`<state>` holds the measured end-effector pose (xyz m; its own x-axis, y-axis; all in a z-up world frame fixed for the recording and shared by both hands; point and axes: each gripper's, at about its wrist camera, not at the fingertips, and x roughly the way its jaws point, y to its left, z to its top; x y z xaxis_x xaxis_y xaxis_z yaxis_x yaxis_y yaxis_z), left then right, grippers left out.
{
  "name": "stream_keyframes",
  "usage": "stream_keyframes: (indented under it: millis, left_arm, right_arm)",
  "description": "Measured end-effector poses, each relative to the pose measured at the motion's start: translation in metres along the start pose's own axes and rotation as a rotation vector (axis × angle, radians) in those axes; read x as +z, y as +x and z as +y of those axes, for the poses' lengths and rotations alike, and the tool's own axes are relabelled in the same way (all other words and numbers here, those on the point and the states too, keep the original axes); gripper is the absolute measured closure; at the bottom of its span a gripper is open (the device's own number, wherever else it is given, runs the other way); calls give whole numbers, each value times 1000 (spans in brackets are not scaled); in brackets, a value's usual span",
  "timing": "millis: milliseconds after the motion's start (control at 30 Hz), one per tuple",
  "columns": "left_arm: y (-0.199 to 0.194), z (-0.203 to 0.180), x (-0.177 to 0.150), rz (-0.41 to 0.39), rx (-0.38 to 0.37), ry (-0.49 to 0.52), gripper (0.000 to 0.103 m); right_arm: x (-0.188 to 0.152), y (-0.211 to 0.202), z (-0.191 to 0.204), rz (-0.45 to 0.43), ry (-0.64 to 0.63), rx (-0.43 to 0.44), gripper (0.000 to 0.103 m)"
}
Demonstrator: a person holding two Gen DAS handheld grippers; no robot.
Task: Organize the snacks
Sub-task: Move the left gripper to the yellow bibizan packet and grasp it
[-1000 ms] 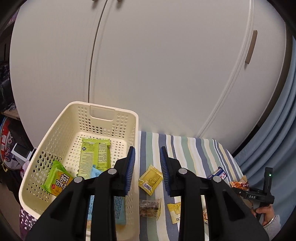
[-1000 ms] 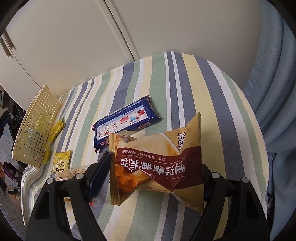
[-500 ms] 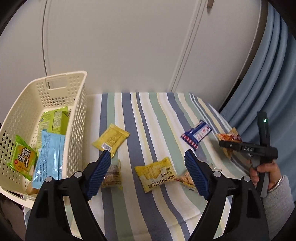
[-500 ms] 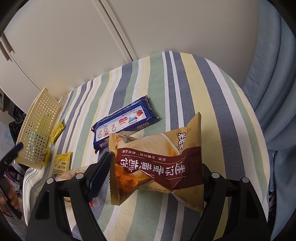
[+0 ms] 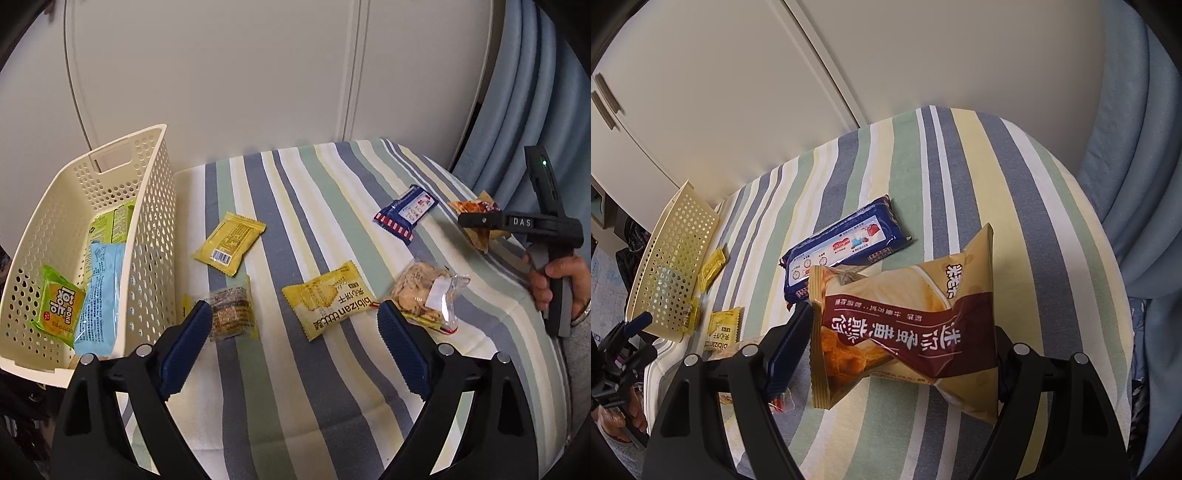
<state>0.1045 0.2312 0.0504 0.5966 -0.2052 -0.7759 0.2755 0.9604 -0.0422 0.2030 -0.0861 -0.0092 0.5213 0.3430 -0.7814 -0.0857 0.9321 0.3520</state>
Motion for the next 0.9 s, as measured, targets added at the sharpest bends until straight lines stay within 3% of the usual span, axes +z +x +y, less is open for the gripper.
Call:
stream_keyframes:
  millis: [167,333,500,700,800,900]
  left_arm:
    - [-3,-8,-7,11,-53,25,11]
    - [21,8,-7,93,-107,-85,11]
    - [49,17,-3,163,-27,-139,11]
    - [75,1,4,200,56,-79,4]
    - [81,4,15,192,-9,-123,4]
    - [93,4,28,176,-178,-181,4]
  right_arm:
    - [-1,-2,-2,-6,5,7,24]
    - [-2,-6,-4,-16,10,17,24]
    - [-2,-8,-6,-27,15,31,24]
    - [-4,-12,-9,-35,11,49,24]
    - [-4,-16,-10,-41,17,59,24]
    - [-5,-19,-11,-46,22,65,24]
